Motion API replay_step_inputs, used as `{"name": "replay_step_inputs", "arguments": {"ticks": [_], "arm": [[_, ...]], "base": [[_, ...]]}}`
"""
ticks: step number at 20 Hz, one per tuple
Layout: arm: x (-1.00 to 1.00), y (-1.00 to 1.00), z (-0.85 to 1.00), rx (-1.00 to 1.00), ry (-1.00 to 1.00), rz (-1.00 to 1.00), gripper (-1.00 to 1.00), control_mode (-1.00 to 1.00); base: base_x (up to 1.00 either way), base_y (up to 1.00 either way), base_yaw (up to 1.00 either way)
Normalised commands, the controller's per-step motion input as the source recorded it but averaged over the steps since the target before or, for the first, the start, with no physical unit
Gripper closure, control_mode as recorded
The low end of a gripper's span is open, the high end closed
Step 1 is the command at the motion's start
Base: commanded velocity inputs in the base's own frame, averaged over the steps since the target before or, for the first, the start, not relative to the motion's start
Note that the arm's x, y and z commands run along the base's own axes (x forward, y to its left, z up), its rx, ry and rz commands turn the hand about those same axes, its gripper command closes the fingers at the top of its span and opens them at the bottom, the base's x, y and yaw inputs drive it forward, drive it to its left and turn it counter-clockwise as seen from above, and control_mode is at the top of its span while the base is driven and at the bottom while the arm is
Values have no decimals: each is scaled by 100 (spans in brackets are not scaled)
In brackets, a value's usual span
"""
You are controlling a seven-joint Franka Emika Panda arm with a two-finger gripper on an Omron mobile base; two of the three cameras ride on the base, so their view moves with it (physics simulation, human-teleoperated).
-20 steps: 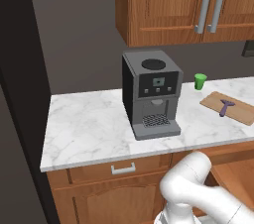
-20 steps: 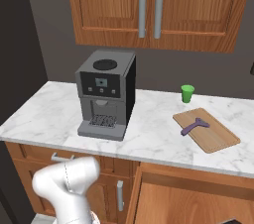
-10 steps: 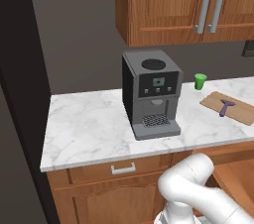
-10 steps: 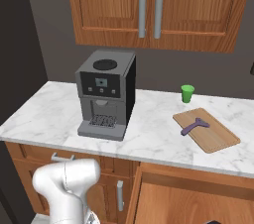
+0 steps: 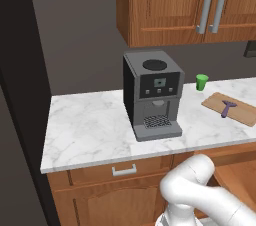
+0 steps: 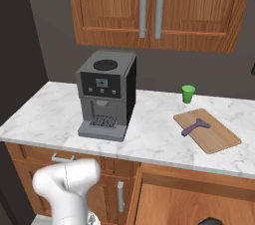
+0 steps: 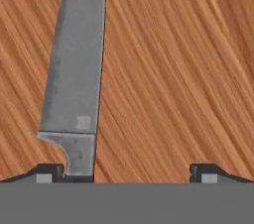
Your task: Open the drawer on the right and place the cutting tools on the cutting board.
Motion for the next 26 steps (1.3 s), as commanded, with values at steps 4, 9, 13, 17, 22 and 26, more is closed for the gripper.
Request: {"name": "replay_step_inputs", "arguments": {"ticks": [4, 9, 13, 17, 22, 26], "arm": [[0, -21, -3, 0, 24, 0, -100, -100], [0, -6, -9, 6, 19, 0, -100, -100], [-4, 0, -16, 11, 16, 2, -100, -100], [-15, 0, -25, 14, 15, 4, -100, -100], [-20, 0, -36, 17, 9, 5, -100, -100], [-28, 5, -31, 16, 0, 3, -100, -100]], "base": [[0, 0, 0], [0, 0, 0], [0, 0, 0], [0, 0, 0], [0, 0, 0], [0, 0, 0]]}}
